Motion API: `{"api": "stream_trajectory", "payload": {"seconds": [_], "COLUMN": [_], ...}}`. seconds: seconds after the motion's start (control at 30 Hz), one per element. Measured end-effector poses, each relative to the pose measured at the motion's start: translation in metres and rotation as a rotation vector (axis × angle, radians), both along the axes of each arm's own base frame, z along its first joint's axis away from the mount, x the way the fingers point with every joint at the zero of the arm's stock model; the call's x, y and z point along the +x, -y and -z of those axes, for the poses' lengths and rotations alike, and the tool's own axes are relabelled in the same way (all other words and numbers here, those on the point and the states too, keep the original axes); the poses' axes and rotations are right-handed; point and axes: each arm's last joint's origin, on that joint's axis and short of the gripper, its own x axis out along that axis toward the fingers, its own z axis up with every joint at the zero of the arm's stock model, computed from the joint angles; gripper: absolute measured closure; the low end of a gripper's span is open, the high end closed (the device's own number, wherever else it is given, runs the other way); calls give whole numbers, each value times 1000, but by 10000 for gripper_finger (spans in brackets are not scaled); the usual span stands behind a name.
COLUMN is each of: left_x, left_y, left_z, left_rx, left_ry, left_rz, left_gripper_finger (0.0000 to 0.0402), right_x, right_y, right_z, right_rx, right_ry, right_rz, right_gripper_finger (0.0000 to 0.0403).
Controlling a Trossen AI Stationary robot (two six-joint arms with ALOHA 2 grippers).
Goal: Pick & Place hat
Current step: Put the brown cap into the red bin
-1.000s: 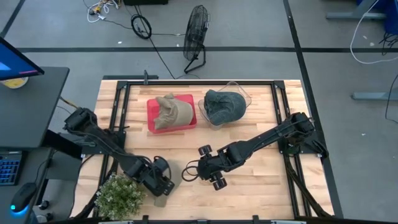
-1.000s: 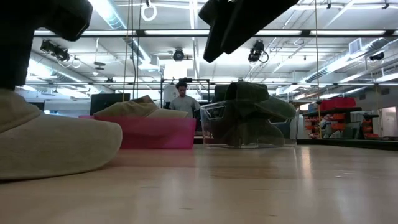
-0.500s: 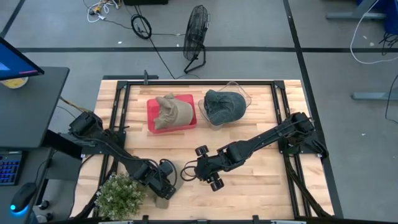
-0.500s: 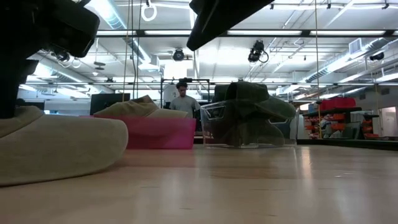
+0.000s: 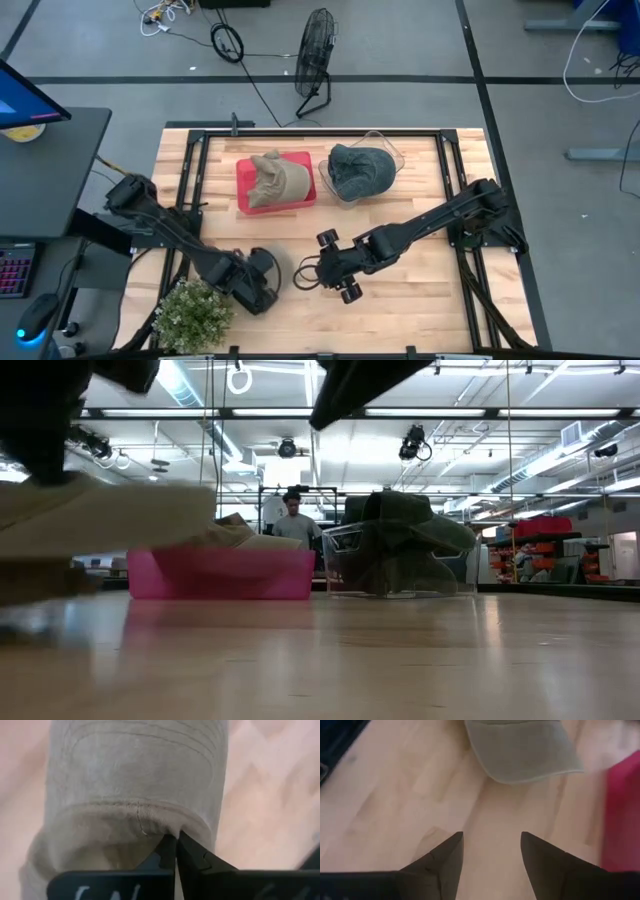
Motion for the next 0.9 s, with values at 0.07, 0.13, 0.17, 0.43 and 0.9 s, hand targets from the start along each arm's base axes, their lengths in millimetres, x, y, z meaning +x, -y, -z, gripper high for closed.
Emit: {"api": "stream_trajectory", "payload": {"seconds": [0.07,0.13,0.17,0.43,0.9], "left_x": [-3,-6,-6,-7,47], "left_y": [-5,-12,-16,-61,-189], "left_z": [-17,-34,-42,-92,-85], "left_rx": [82,157,189,441,560], "left_ry": [8,3,-5,-132,-254], "left_rz": [-16,-32,-34,-61,-44], "left_gripper_finger": [398,398,398,398,398], "right_x": [-2,-5,-6,-28,-66], "right_y": [2,4,5,17,38], "right_z": [-6,-12,-15,-43,-55], "right_rx": [-33,-56,-66,-145,-307], "right_ry": [24,44,50,66,-99], "right_rz": [17,30,32,80,228], "right_gripper_finger": [202,202,202,202,202]}}
